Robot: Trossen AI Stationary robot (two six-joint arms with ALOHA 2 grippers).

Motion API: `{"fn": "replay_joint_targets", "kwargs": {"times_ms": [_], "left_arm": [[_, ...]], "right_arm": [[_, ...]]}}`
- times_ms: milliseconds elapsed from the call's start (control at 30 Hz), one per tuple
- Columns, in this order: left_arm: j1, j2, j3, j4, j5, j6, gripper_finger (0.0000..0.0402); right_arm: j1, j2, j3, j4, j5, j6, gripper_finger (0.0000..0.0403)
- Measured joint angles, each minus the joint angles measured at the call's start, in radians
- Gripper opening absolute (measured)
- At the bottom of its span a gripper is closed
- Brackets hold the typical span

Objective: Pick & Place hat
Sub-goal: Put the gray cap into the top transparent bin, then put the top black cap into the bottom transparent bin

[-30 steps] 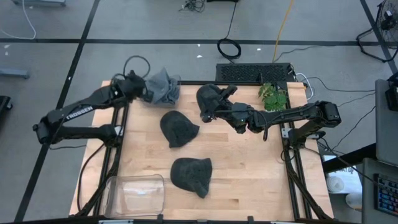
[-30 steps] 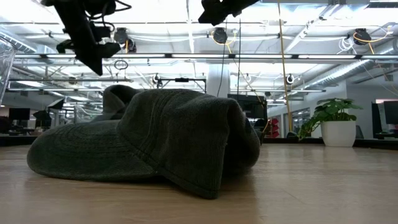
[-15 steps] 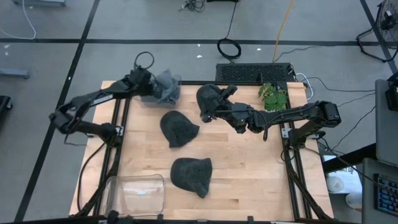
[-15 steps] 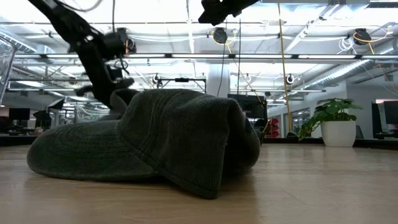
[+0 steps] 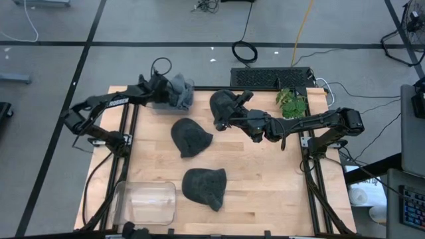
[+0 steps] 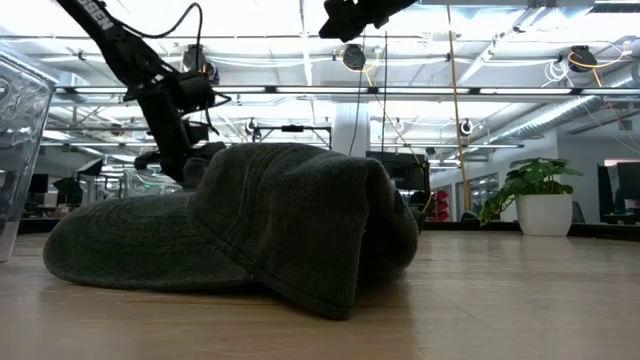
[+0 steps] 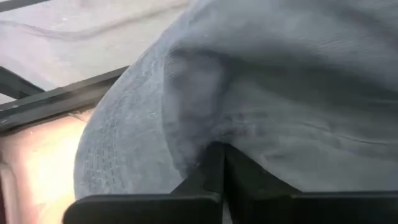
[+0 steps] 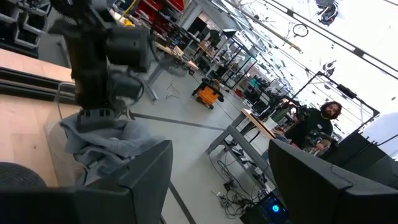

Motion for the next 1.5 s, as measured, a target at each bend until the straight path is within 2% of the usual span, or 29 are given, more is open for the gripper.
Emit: {"fn": "replay_joint_targets", "kwargs": {"times_ms": [367,567,667,833,933,1000,1067,1200,1267,1333,1467,1500], "left_arm": [[-0.056,-0.273,0.004,-0.073,0.201,0.055,0.0007],[-0.123,-0.445,0.004,-0.079,0.212,0.219,0.0008],[-0.161,-0.529,0.006,-0.098,0.221,0.252,0.0003],[-0.239,-0.654,0.006,-0.139,0.366,0.262,0.0018],[-0.304,-0.717,-0.001,-0.14,0.46,0.262,0.001],[-0.347,-0.757,-0.013,-0.14,0.497,0.261,0.0004],[-0.39,-0.797,-0.027,-0.137,0.51,0.261,0.0007],[-0.464,-0.888,-0.1,-0.055,0.51,0.223,0.0014],[-0.491,-0.934,-0.156,0.018,0.509,0.199,0.0011],[-0.512,-0.977,-0.217,0.075,0.505,0.167,0.0005],[-0.53,-1.037,-0.303,0.126,0.441,0.092,0.0014],[-0.532,-1.048,-0.312,0.129,0.429,0.088,0.0017]], "right_arm": [[0.001,0.0,0.0,-0.014,0.002,-0.001,0.0254],[0.003,0.0,0.0,-0.021,0.002,0.002,0.0254],[0.003,-0.001,0.0,-0.066,0.002,0.038,0.0254],[0.006,-0.001,0.0,-0.207,0.0,0.14,0.0254],[0.019,-0.001,0.0,-0.316,-0.01,0.184,0.0254],[0.035,-0.001,0.0,-0.418,-0.079,0.209,0.0254],[0.052,-0.001,0.0,-0.529,-0.212,0.261,0.0254],[0.057,-0.001,0.0,-0.695,-0.626,0.441,0.0254],[0.05,-0.001,0.0,-0.754,-0.741,0.493,0.0254],[0.04,-0.001,0.0,-0.782,-0.727,0.529,0.0254],[0.0,-0.001,0.0,-0.811,-0.527,0.577,0.0254],[-0.018,-0.001,0.0,-0.811,-0.505,0.586,0.0254]]}}
